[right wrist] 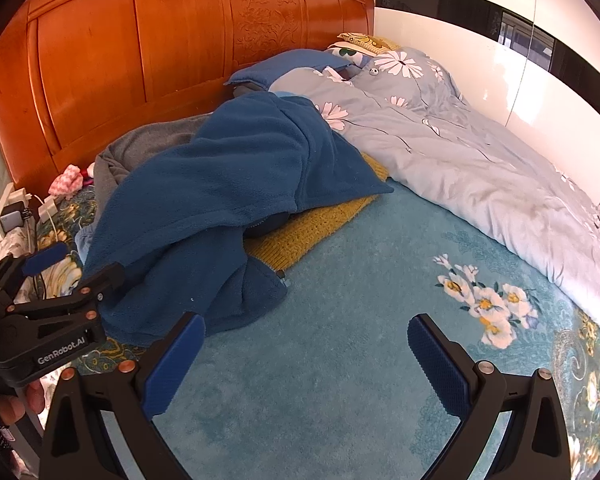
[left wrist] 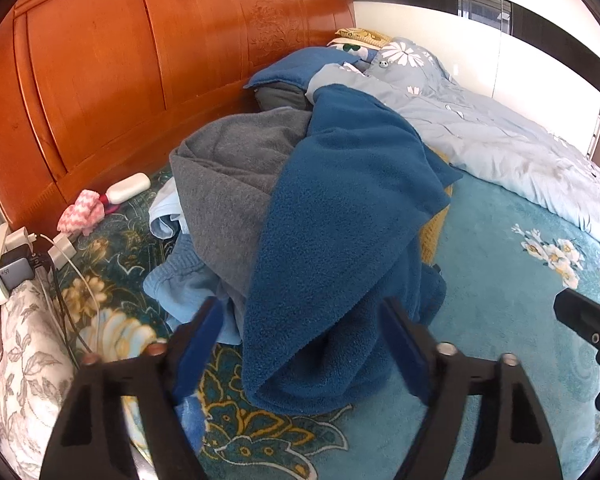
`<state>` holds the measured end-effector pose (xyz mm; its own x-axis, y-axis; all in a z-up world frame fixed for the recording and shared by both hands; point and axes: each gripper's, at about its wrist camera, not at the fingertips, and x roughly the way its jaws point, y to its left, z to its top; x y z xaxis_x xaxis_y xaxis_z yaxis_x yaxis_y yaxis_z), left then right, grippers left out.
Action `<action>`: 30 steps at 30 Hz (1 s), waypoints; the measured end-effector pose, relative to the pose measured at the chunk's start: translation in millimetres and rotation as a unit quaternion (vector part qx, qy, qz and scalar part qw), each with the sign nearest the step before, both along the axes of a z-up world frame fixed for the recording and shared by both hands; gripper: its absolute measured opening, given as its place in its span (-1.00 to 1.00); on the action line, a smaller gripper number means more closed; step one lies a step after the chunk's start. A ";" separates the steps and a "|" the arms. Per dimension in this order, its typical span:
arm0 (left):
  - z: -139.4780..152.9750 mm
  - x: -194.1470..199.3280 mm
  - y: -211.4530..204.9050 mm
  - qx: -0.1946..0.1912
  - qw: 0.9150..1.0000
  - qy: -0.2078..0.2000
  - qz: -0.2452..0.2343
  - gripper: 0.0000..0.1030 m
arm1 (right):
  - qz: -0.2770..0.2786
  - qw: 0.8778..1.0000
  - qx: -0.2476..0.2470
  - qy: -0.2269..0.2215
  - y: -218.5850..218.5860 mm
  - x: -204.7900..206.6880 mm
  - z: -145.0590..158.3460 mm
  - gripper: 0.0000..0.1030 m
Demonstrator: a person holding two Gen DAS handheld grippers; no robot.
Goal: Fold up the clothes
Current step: 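Grasp the dark blue fleece jacket in the pile with the left tool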
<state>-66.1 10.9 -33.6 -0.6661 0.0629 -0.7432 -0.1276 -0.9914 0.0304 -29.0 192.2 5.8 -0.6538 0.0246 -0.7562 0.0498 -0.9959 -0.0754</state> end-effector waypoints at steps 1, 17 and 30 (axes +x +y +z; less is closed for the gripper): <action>-4.9 -3.0 0.5 -0.003 1.000 -0.007 0.000 0.19 | -0.001 1.000 0.000 -0.002 0.9 -2.1 -2.0 1.00; -22.5 -14.2 -6.6 0.024 0.999 -0.035 -0.002 -0.77 | -0.005 1.000 -0.001 -0.018 4.5 -20.3 -20.7 1.00; 43.7 2.5 0.7 0.071 0.996 0.028 -0.037 -0.87 | -0.019 1.000 -0.007 0.001 20.9 -1.4 -4.3 1.00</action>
